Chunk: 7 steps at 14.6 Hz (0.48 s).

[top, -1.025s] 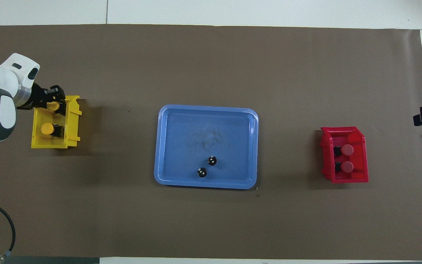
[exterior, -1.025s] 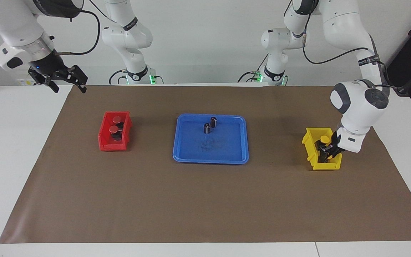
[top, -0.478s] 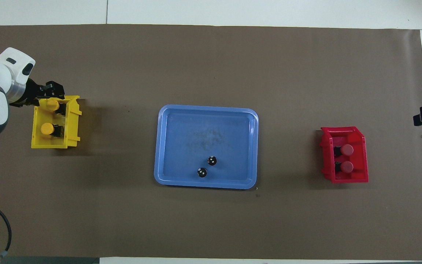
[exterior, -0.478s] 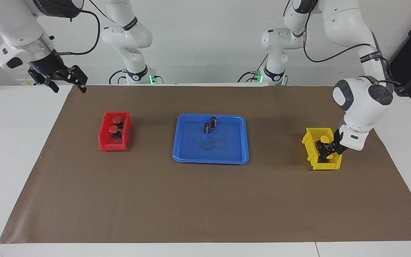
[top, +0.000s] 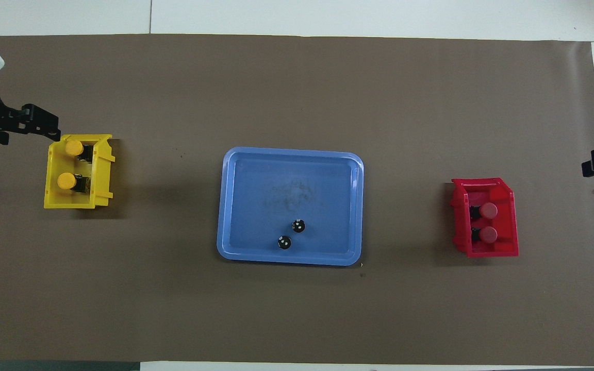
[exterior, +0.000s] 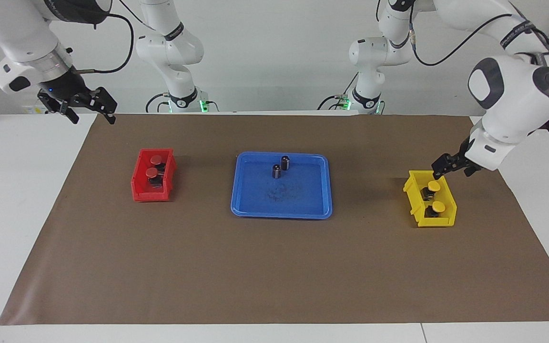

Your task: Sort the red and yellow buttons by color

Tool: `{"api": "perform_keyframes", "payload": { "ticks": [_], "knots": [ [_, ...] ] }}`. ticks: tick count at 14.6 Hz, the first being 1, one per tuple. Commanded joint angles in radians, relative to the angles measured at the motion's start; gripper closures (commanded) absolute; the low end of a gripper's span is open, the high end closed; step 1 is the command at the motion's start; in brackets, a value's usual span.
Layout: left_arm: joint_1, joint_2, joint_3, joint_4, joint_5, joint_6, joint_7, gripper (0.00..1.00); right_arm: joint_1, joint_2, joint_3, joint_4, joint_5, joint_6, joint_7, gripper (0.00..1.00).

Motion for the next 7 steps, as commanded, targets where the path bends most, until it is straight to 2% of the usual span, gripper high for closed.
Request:
{"api": "perform_keyframes", "payload": {
  "ticks": [1,4,7],
  "knots": [
    [-0.009,-0.091,0.008,0.001,-0.012,-0.069,0.038,0.0,-0.001,-0.009,0.001,-0.006,0.0,-0.013,0.017,0.0],
    [-0.011,-0.144,0.008,-0.001,-0.01,-0.115,0.043,0.0,-0.001,-0.009,0.001,-0.006,0.0,-0.013,0.017,0.0],
    [-0.028,-0.151,0.007,-0.001,-0.01,-0.119,0.063,0.0,-0.001,-0.009,0.001,-0.006,0.0,-0.013,0.017,0.0]
  ]
}}
